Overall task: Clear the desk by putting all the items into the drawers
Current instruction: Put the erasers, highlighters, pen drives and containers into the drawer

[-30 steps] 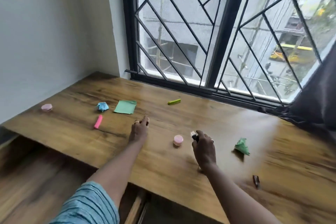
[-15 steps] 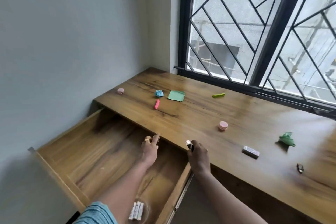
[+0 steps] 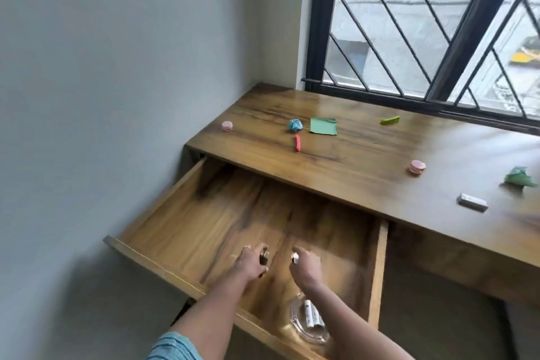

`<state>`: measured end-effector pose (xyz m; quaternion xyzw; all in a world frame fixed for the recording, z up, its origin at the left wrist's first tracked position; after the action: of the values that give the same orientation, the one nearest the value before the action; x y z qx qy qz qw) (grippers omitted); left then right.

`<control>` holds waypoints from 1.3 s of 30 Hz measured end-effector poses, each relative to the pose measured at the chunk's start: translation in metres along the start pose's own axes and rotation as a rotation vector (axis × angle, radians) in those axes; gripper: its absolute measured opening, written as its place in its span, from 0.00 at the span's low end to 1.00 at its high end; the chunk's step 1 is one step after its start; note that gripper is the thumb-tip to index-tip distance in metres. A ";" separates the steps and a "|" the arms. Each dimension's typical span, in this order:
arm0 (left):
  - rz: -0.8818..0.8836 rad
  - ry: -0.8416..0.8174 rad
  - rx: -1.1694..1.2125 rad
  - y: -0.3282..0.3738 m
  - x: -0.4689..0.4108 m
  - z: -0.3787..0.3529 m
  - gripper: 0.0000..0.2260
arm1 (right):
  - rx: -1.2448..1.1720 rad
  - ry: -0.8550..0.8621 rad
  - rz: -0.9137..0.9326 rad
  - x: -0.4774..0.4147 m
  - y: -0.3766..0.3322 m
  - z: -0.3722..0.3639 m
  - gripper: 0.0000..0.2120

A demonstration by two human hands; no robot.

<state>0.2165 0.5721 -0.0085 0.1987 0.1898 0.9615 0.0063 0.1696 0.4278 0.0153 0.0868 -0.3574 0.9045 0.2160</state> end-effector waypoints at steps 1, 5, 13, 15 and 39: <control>-0.013 -0.013 -0.012 -0.003 -0.001 -0.002 0.26 | -0.020 -0.001 -0.027 0.004 -0.003 -0.009 0.26; -0.046 -0.042 -0.006 -0.008 -0.004 -0.011 0.24 | -0.080 -0.006 -0.122 0.016 -0.013 -0.032 0.18; -0.066 -0.041 -0.016 -0.021 -0.004 -0.013 0.22 | 0.027 -0.020 -0.143 0.029 -0.022 -0.055 0.05; -0.078 -0.032 -0.026 -0.024 -0.002 -0.014 0.20 | 0.050 -0.006 -0.149 0.030 -0.021 -0.061 0.06; -0.160 0.186 -0.064 0.020 0.030 0.012 0.13 | 0.119 0.174 -0.071 0.036 -0.018 -0.023 0.10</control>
<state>0.1952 0.5607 0.0204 0.0925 0.1742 0.9777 0.0717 0.1460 0.4672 0.0210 0.0331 -0.2798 0.9199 0.2727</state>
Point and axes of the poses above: each hand's wrist, its own x-axis away from the middle knuckle, its own z-axis out of the back of the hand, y = z × x, the point moved 5 cm from there along -x, towards the middle knuckle, and after that the axes turned 6 degrees about y, right-handed, at the moved point
